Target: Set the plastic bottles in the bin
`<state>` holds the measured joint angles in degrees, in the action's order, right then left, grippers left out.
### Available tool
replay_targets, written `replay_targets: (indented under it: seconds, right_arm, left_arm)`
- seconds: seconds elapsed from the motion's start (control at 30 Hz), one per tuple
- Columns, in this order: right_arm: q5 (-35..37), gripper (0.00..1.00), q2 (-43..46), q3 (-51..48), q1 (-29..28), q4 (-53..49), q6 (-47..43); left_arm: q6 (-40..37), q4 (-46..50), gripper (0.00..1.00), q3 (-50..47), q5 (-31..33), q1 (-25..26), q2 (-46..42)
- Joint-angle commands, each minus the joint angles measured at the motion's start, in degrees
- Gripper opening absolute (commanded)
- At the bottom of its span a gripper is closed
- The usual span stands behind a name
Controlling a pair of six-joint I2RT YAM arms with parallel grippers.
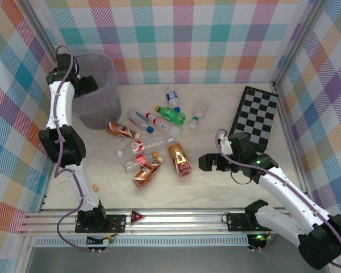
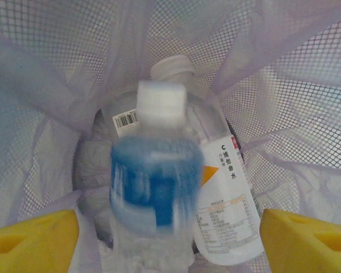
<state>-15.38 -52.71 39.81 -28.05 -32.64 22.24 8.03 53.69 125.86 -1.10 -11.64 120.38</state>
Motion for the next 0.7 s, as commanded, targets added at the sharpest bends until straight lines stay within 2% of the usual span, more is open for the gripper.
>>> replay_targets:
  seconds: [0.0,0.43,0.67]
  right_arm:
    - [0.8,0.99,0.1,-0.2,0.3,0.1,0.4]
    - [3.7,0.99,0.2,-0.3,0.3,0.0,2.5]
    - [5.5,0.99,-1.6,0.0,0.4,1.1,4.6]
  left_arm:
    - [-0.7,0.4,0.88,1.8,-0.8,0.2,-4.1]
    - [-3.7,2.1,0.92,4.2,0.2,0.3,-10.0]
    - [-4.9,3.3,0.95,4.7,-2.1,0.4,-14.2]
